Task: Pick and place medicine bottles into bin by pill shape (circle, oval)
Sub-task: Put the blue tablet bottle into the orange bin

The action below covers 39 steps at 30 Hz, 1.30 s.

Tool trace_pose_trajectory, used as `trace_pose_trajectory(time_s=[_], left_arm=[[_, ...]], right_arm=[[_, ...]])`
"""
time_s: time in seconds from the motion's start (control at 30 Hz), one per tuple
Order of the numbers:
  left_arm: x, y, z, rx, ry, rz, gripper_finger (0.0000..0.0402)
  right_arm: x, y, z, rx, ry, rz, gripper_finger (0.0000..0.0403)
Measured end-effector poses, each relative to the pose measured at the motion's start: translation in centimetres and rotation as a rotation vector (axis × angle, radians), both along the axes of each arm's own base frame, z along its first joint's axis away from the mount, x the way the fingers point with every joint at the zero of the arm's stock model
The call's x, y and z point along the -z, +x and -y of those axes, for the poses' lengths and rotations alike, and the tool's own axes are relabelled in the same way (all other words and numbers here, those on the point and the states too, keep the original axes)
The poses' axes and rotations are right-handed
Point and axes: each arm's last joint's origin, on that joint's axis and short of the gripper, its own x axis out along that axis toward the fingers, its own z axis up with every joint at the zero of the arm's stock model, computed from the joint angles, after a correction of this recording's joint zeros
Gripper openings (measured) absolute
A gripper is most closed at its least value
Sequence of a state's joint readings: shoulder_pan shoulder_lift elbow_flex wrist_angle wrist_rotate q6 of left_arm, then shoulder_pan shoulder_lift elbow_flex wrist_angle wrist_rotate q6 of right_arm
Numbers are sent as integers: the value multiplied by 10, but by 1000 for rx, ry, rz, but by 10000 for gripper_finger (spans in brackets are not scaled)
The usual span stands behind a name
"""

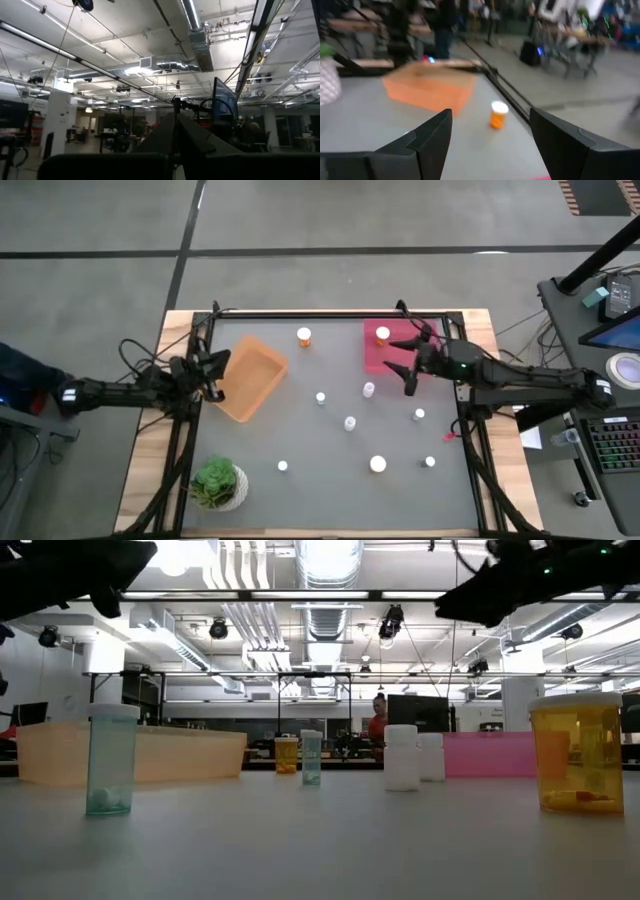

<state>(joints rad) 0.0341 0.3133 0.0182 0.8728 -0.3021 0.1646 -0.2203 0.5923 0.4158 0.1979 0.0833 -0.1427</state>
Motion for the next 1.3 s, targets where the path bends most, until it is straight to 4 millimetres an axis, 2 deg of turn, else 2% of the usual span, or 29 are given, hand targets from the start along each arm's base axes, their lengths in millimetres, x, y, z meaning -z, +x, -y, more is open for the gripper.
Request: trace_pose_trajectory(time_s=[0.2,0.4,0.6,0.73,0.83,1.13,1.3], left_arm=[[-17,12,0,37,-35,-3,3],[-42,30,0,51,-49,-3,3],[-60,66,-1,89,-113,-62,3],[-64,96,-2,104,-154,-150,3],[-77,115,-2,106,-159,-176,3],[-100,171,-3,114,-302,-477,3],[-104,199,-4,82,-350,-714,3]], right_arm=[[-1,-22,-6,-57,-82,98,258],[-17,-52,-18,-212,-234,348,256],[-16,-61,-21,-206,-351,444,256],[-17,-66,-22,-208,-382,473,256],[-16,-68,-23,-207,-372,476,256],[-16,-72,-24,-208,-361,487,256],[-16,-72,-23,-206,-371,483,256]])
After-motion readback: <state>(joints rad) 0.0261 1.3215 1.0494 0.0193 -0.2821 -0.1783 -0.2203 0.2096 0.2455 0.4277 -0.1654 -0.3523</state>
